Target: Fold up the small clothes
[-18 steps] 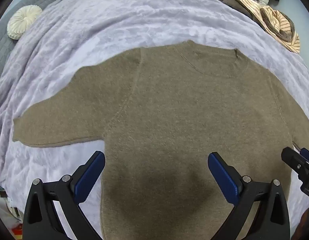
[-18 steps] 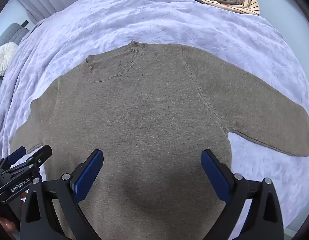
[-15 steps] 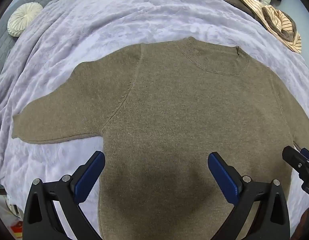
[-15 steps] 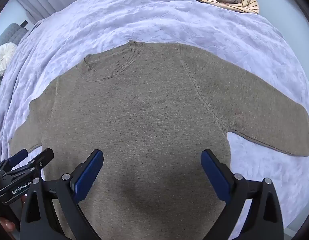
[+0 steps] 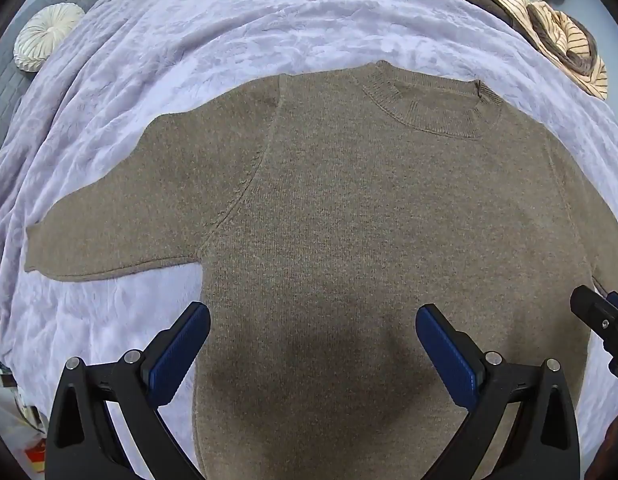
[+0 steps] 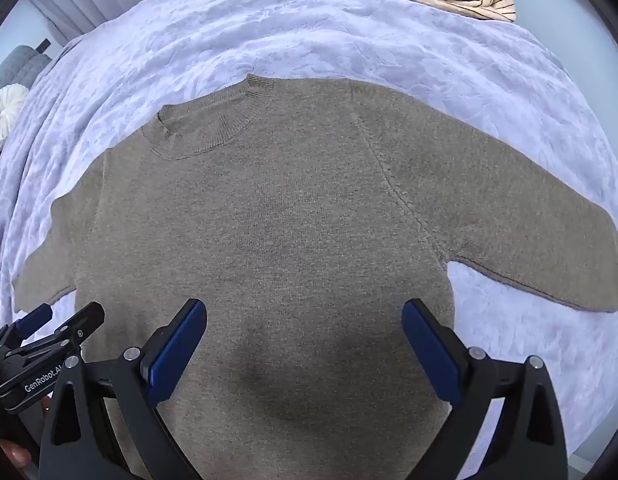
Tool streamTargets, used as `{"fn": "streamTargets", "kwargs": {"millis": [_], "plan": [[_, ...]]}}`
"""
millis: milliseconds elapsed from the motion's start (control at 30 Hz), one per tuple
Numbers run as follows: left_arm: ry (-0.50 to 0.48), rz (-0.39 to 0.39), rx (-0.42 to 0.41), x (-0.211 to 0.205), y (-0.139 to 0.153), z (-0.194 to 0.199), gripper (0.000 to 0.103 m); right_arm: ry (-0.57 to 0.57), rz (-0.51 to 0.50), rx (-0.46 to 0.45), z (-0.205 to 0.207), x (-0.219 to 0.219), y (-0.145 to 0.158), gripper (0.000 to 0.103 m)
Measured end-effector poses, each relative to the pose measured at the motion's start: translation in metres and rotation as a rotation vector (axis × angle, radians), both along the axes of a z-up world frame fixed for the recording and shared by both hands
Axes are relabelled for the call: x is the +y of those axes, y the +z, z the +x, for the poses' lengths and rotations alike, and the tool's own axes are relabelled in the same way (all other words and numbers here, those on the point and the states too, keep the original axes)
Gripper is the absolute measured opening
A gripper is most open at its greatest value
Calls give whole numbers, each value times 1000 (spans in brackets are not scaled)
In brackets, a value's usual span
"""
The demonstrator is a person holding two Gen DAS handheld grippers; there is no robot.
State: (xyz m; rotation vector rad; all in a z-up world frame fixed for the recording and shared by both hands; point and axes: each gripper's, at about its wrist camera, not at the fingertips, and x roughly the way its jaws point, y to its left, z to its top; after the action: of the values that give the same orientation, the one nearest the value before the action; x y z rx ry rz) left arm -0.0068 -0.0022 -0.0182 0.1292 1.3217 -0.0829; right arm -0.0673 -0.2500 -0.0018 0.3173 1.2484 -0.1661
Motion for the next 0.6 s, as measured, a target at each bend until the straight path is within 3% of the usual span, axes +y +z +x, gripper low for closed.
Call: {"fn": "streamTargets", "kwargs": {"millis": [600], "plan": [[8, 8, 6, 2, -1, 1, 103, 1, -6, 11, 0, 0, -3, 99]]}}
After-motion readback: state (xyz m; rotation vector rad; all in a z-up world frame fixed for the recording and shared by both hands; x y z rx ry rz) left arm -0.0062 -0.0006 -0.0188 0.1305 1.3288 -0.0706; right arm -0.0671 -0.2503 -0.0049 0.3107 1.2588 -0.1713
